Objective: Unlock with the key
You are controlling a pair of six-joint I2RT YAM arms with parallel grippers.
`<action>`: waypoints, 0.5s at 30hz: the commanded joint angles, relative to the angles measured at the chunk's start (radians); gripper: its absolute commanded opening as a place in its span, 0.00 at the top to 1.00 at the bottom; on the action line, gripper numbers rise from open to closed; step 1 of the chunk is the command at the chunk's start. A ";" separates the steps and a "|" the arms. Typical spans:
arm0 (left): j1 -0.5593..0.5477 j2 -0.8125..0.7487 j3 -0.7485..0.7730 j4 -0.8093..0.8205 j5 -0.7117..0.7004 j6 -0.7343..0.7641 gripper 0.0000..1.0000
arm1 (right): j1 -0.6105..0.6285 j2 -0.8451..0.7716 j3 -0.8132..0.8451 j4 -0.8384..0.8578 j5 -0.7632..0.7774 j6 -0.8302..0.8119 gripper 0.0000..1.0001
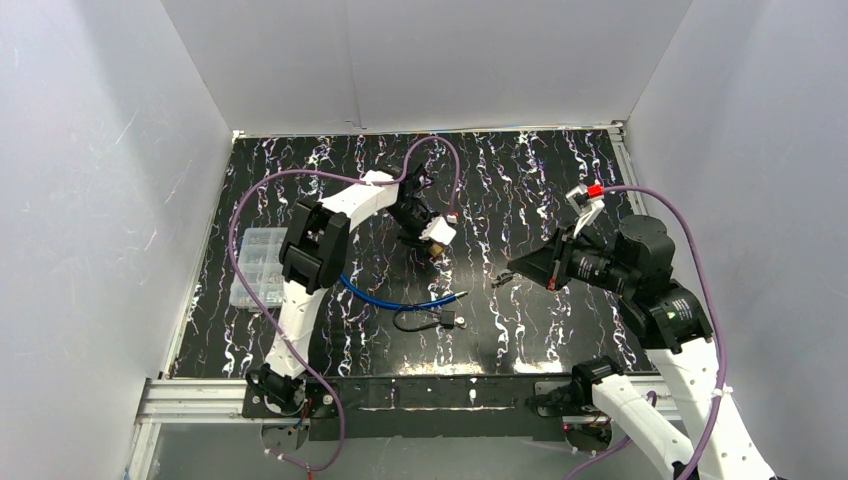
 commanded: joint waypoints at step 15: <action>-0.014 -0.116 -0.141 -0.052 0.021 0.059 1.00 | -0.031 0.006 -0.016 0.082 -0.049 0.020 0.99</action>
